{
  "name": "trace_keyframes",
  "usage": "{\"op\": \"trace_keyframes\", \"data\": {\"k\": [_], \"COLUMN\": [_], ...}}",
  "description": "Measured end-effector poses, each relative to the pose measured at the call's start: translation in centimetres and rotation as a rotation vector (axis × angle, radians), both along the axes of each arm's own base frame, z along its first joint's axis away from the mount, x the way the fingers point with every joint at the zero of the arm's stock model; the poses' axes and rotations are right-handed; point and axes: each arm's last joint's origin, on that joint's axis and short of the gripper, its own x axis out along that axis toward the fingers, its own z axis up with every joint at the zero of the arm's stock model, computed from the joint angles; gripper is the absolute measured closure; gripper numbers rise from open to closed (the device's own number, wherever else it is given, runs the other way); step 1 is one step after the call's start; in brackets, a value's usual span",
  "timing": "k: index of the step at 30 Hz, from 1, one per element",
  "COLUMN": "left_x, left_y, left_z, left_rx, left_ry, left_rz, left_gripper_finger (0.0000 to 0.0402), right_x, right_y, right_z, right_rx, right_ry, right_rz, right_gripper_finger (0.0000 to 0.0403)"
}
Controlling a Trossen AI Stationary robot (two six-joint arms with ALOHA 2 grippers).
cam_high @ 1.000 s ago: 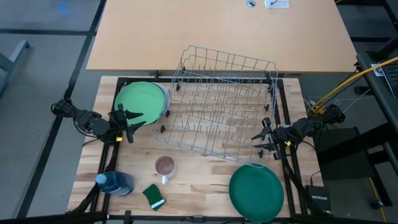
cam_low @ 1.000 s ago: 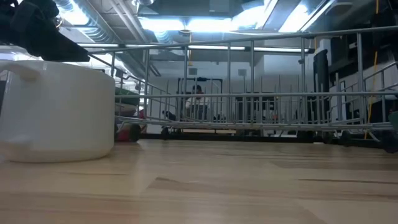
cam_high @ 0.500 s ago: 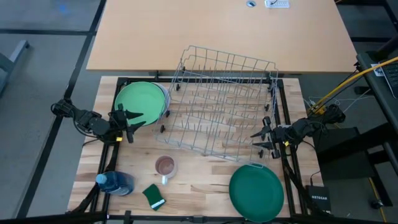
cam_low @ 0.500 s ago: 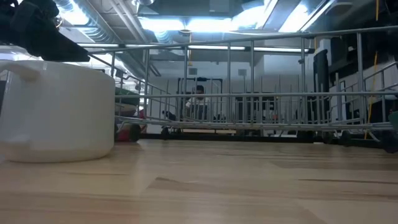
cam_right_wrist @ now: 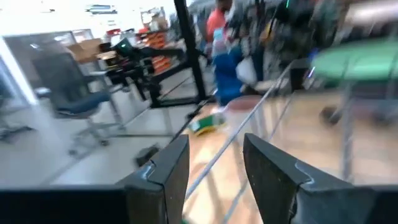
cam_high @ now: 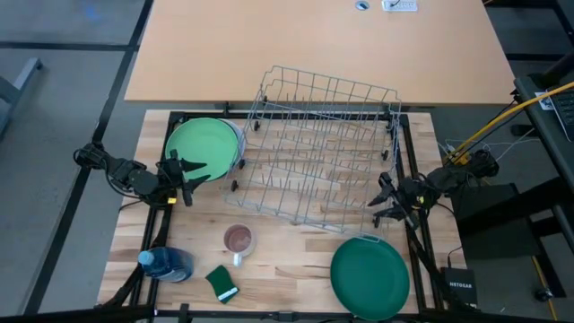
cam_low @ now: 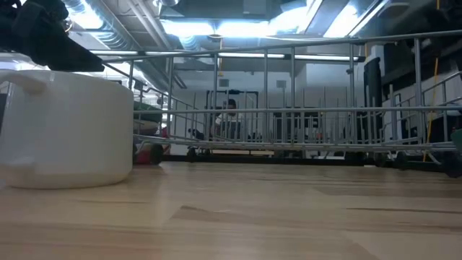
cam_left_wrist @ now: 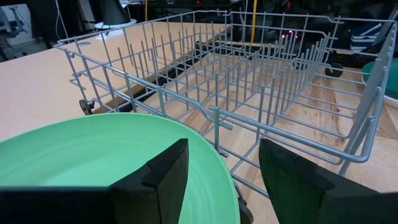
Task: Sort dishes
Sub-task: Put the bottom green plate into the dishwasher rack
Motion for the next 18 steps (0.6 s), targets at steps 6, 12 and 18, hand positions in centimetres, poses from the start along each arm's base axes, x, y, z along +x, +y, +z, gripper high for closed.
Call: {"op": "trace_keyframes", "data": {"k": [6, 12, 18], "left_x": [0.0, 0.0, 0.0], "left_y": [0.0, 0.0, 0.0], "left_z": [0.0, 0.0, 0.0], "left_rx": [0.0, 0.0, 0.0], "left_ry": [0.0, 0.0, 0.0], "left_rz": [0.0, 0.0, 0.0], "left_gripper_finger": [0.0218, 0.0218, 0.0218], "right_x": [-0.5, -0.4, 1.1], "right_y": [0.4, 0.6, 1.6], "right_z": [1.8, 4.2, 4.8], "right_rx": [0.215, 0.339, 0.423], "right_ry": [0.06, 0.048, 0.24], "right_rz": [0.199, 0.275, 0.326], "right_gripper_finger": [0.0246, 0.0246, 0.0246]}}
